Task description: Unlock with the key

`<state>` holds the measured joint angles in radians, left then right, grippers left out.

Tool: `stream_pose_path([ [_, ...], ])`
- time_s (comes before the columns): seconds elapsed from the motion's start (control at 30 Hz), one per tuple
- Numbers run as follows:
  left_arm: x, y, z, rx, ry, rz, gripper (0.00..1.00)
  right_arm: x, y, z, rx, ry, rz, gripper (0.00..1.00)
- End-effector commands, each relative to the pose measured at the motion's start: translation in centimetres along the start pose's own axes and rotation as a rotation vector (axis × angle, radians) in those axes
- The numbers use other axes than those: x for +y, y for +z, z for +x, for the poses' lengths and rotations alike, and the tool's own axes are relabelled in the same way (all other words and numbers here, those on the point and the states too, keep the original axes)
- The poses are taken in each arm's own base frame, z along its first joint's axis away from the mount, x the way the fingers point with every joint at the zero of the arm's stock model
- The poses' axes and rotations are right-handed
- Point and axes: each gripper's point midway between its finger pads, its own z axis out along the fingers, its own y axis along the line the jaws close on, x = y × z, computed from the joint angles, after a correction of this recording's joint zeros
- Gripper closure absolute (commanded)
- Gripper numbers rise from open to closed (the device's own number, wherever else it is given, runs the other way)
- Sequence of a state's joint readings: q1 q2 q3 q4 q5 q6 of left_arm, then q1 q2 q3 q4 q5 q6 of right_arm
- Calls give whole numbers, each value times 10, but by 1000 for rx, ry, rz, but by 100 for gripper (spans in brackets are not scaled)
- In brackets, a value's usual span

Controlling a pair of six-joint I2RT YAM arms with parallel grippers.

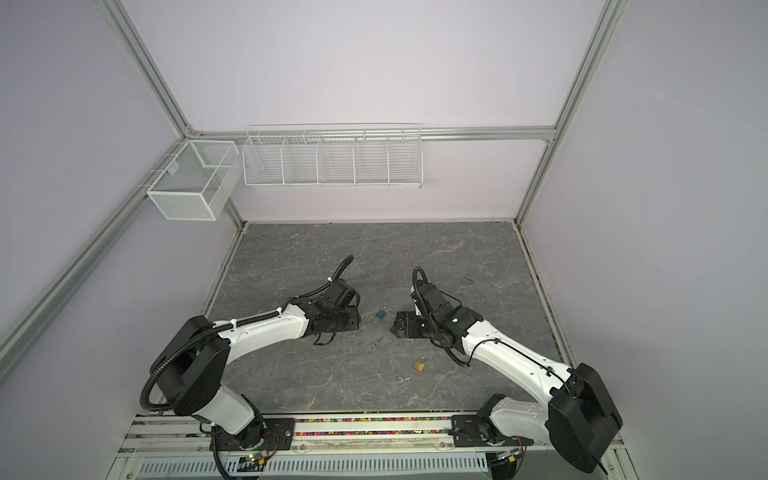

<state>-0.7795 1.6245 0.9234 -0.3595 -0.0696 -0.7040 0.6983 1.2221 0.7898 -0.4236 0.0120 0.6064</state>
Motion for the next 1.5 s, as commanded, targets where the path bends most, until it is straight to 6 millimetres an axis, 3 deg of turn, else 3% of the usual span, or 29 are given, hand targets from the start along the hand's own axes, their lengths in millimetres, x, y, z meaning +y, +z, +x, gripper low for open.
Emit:
stream_pose_path([
  [0.0, -3, 7, -1, 20, 5, -19, 60, -1, -1, -1, -21, 17, 6, 11],
  [0.2, 3, 17, 3, 38, 19, -54, 72, 1, 3, -1, -14, 21, 4, 11],
  [0.83, 5, 25, 2, 34, 29, -80, 89, 0, 8, 6, 1, 26, 10, 11],
  [1.23, 1, 22, 2, 34, 46, -52, 98, 1, 10, 7, 2, 24, 5, 12],
  [1.47, -5, 7, -6, 6, 52, -27, 100, 11, 10, 2, -12, -12, -36, 11],
])
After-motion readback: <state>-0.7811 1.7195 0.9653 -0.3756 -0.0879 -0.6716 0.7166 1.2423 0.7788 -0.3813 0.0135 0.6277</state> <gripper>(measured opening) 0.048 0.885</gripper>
